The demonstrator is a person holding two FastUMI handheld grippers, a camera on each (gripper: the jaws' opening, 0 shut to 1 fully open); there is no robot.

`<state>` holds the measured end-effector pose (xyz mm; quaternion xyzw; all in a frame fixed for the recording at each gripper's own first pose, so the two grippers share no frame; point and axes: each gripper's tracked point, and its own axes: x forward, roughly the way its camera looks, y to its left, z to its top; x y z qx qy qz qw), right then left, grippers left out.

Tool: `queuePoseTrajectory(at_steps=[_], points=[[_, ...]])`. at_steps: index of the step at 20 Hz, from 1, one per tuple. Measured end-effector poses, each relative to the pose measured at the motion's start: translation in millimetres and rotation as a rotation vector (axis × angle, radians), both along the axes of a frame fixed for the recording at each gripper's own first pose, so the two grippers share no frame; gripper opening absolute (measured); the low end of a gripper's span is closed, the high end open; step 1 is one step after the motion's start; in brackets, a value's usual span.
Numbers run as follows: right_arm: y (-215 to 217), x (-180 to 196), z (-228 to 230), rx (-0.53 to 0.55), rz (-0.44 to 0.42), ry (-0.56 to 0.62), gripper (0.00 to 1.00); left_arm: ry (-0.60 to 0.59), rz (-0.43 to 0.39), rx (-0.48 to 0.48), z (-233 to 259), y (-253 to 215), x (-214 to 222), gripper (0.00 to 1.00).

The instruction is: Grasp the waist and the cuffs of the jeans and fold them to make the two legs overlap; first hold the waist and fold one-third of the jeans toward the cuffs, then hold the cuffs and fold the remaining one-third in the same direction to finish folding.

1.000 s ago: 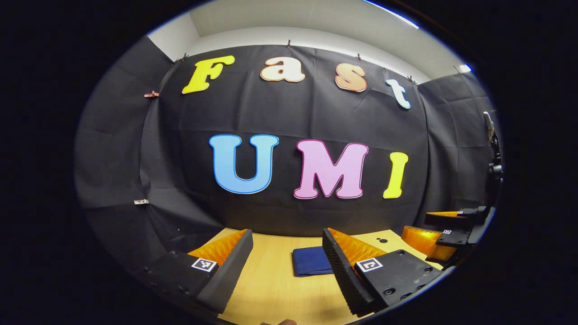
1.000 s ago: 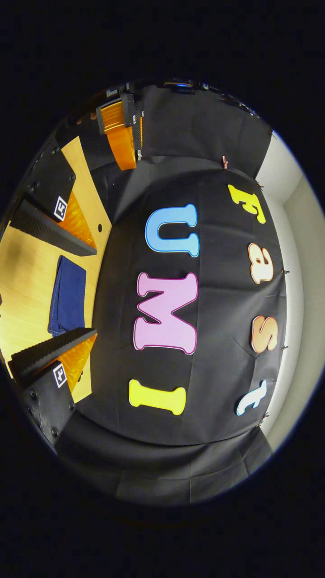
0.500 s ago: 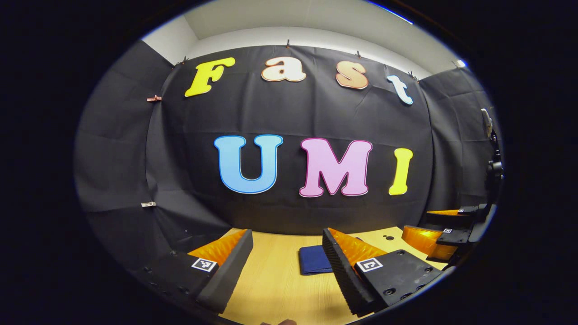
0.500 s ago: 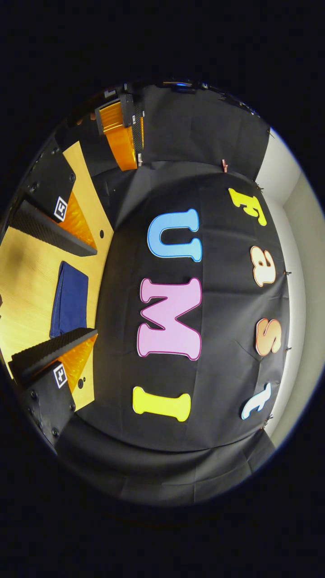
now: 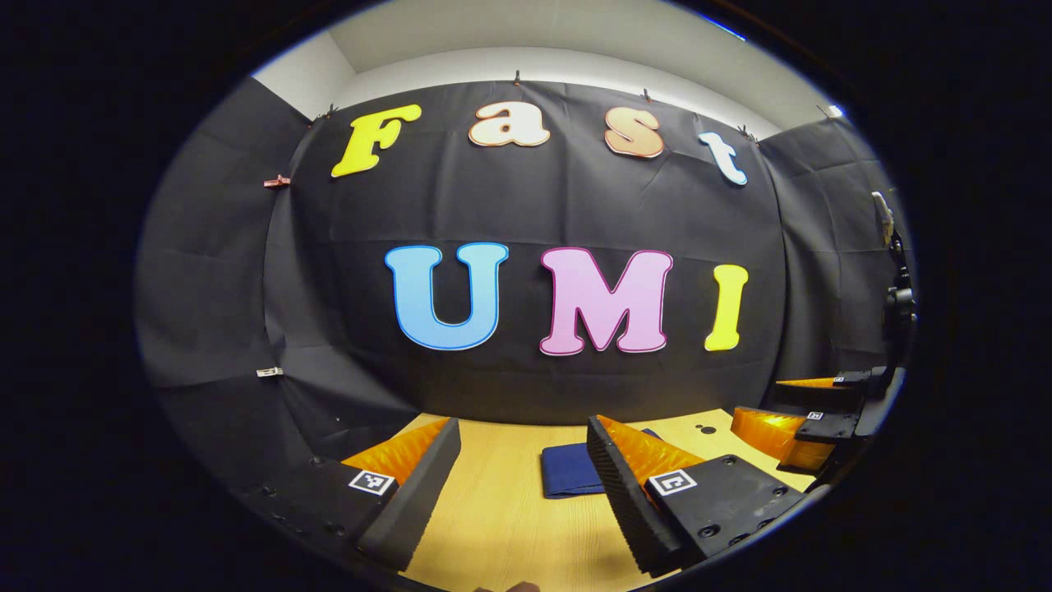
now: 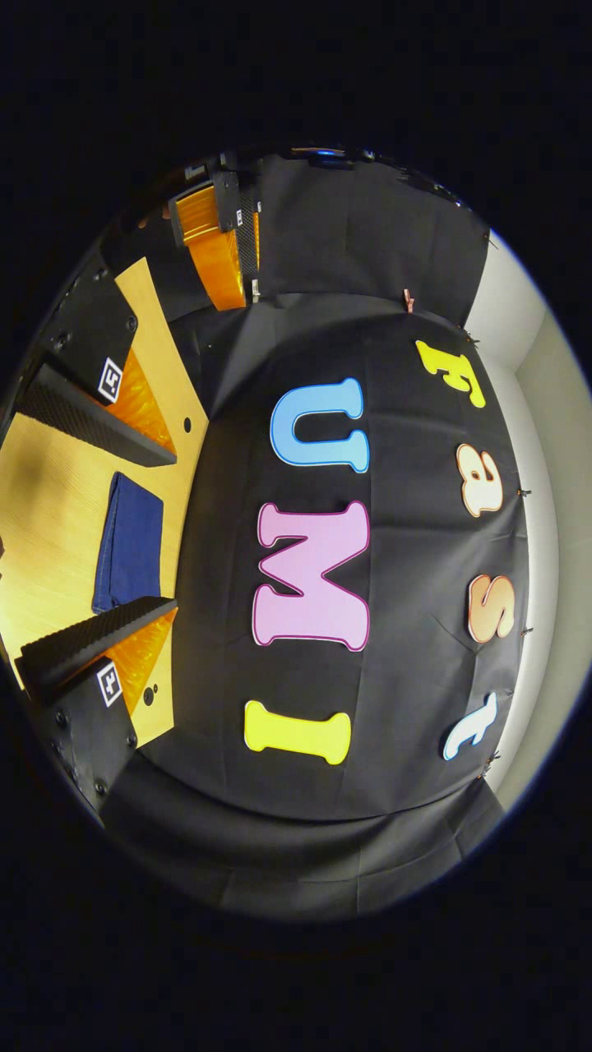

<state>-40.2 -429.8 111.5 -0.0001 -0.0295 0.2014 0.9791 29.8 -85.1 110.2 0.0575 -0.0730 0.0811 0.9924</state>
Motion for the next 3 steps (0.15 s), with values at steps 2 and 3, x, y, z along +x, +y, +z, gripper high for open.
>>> queuePoseTrajectory(at_steps=[2, 3], points=[[-0.4, -0.8, -1.4, 0.0, 0.005, 0.005, 0.97, 0.005, 0.007, 0.001, -2.3, -0.3, -0.8, 0.96], [0.2, 0.8, -2.5, -0.003, 0.005, 0.007, 0.97, 0.007, 0.011, 0.001, -3.0, 0.1, -1.0, 0.96]])
